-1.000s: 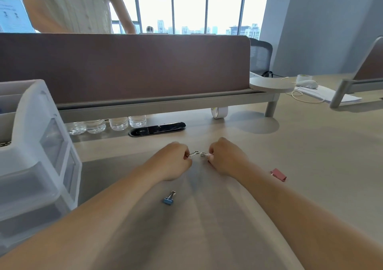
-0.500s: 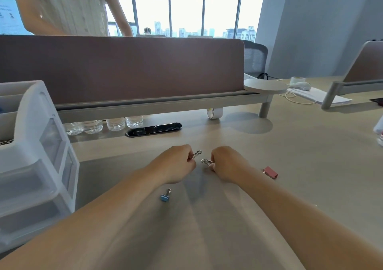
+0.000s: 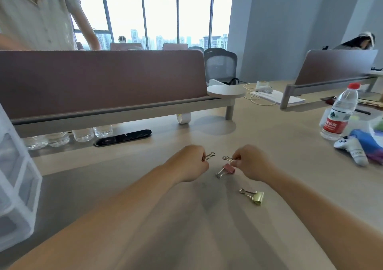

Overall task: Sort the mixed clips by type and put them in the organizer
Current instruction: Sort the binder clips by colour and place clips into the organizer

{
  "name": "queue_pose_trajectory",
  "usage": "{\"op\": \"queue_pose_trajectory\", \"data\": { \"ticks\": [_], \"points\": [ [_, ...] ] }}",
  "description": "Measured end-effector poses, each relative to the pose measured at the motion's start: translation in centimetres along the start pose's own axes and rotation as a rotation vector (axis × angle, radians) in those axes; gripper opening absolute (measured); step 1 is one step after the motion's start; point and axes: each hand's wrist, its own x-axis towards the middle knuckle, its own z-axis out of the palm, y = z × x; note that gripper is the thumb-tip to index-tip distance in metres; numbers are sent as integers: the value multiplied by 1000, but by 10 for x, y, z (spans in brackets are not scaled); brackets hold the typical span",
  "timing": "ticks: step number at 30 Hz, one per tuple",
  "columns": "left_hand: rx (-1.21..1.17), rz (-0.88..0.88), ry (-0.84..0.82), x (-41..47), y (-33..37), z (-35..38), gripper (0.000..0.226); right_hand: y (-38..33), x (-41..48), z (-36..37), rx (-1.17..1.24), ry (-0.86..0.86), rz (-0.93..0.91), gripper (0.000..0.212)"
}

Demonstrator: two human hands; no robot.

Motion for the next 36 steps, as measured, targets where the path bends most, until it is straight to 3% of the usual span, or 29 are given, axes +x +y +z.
{"op": "queue_pose_trajectory", "data": {
  "ticks": [10, 14, 20, 28, 36],
  "points": [
    [2, 49, 34, 45, 42, 55, 27, 41, -14, 5, -4, -25, 56, 24],
    [102, 90, 35, 61, 44, 70, 17, 48, -12, 7, -47, -45, 62, 27],
    [187, 111, 14, 70, 41, 83, 25, 54, -10, 14, -61, -57, 51, 27],
    [222, 87, 45, 57, 35, 79, 23, 52, -13, 16, -47, -47, 15, 25],
    [178, 25, -38, 13, 20, 48, 19, 17, -43, 5, 10, -34, -22, 20]
  ]
}}
